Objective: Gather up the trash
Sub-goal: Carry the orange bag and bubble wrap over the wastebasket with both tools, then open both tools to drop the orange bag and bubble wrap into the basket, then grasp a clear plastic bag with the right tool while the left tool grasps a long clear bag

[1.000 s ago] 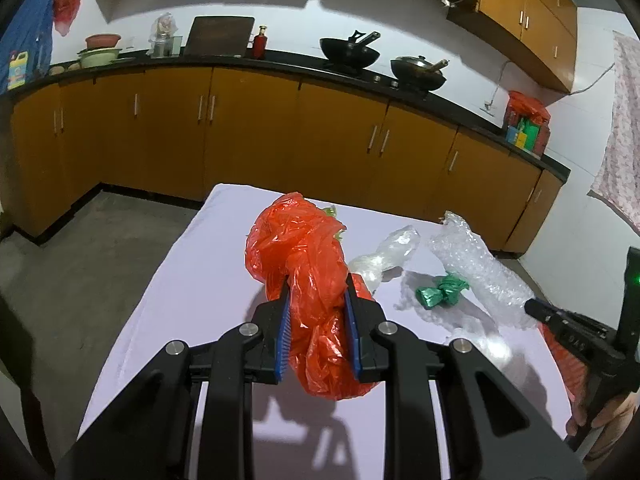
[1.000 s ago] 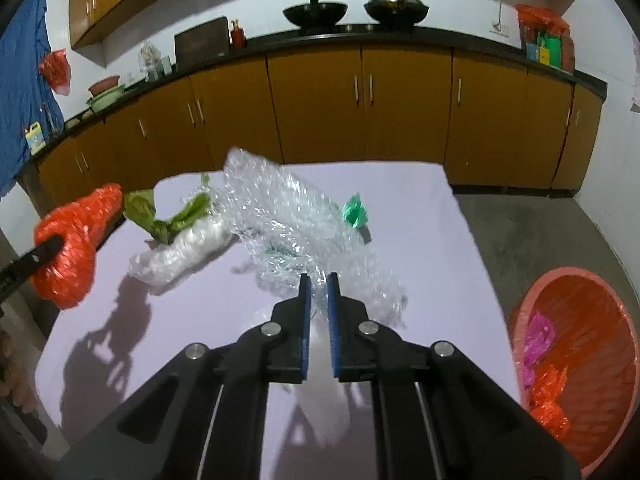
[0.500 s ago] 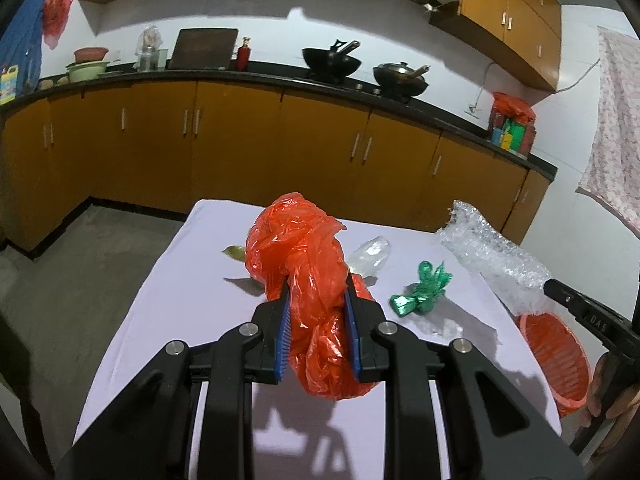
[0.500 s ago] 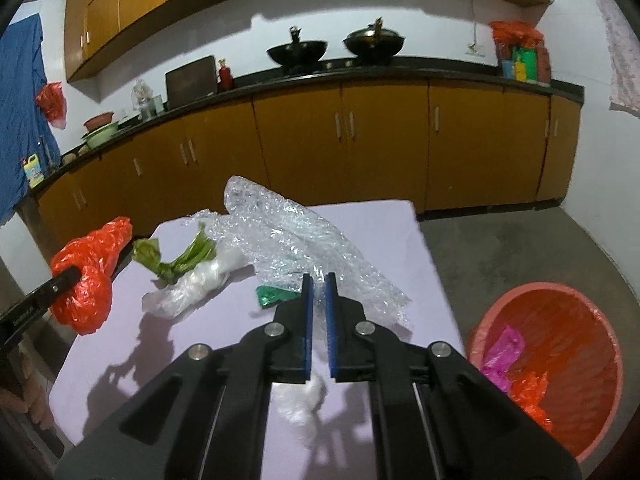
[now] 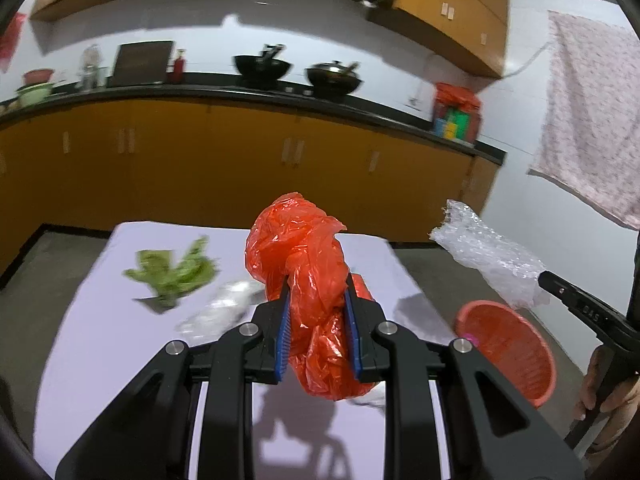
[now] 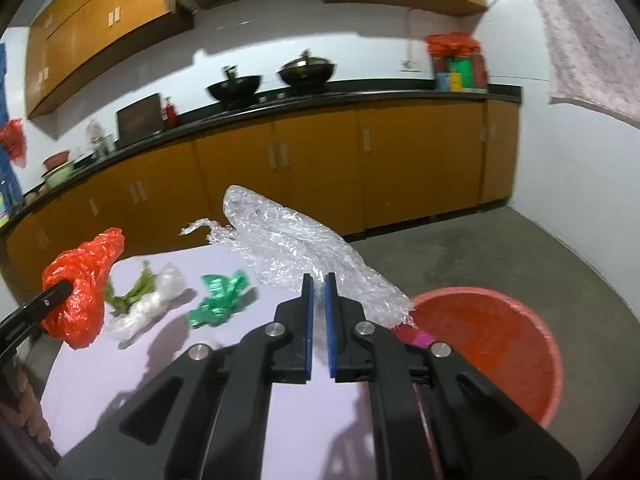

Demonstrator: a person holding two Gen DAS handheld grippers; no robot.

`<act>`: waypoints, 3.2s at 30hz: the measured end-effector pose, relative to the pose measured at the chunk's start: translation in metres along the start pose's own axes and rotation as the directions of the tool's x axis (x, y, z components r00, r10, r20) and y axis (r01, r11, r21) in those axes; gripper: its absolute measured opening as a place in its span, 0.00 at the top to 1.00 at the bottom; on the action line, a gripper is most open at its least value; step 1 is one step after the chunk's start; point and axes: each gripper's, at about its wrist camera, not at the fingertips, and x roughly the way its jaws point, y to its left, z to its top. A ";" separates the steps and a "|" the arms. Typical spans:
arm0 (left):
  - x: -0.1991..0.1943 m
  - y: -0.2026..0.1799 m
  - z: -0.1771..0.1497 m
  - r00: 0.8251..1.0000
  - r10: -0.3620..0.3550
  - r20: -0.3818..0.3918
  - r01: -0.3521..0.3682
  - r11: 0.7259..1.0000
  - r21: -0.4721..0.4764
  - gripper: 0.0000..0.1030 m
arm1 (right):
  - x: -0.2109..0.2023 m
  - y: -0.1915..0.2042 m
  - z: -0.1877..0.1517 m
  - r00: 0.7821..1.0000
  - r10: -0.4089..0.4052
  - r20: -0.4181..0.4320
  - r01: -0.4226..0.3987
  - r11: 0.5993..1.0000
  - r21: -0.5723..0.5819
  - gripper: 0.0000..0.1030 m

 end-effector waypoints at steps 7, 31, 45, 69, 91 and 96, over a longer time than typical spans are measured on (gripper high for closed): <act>0.022 -0.057 0.001 0.993 -0.113 -0.029 0.115 0.992 0.050 0.78 | -0.022 -0.055 -0.004 0.994 -0.109 0.024 0.108 0.993 0.054 0.93; 0.089 -0.201 -0.035 0.921 -0.334 -0.201 0.372 0.906 0.202 0.78 | -0.033 -0.156 -0.038 0.951 -0.309 -0.014 0.307 0.938 0.159 0.93; 0.119 -0.228 -0.058 0.893 -0.344 -0.290 0.418 0.873 0.252 0.75 | -0.012 -0.173 -0.048 0.961 -0.271 -0.057 0.277 0.938 0.211 0.93; 0.094 -0.169 -0.046 0.960 -0.217 -0.175 0.256 0.934 0.248 0.31 | -0.023 -0.158 -0.054 0.947 -0.321 -0.006 0.319 0.937 0.140 0.06; 0.032 0.061 -0.038 0.947 0.322 -0.016 -0.320 0.945 0.072 0.06 | 0.025 0.014 -0.047 0.998 -0.019 -0.052 0.018 0.999 -0.031 0.04; 0.025 0.106 -0.047 0.910 0.414 -0.030 -0.413 0.910 0.048 0.03 | 0.044 0.047 -0.059 0.993 0.067 -0.093 -0.073 0.995 -0.065 0.04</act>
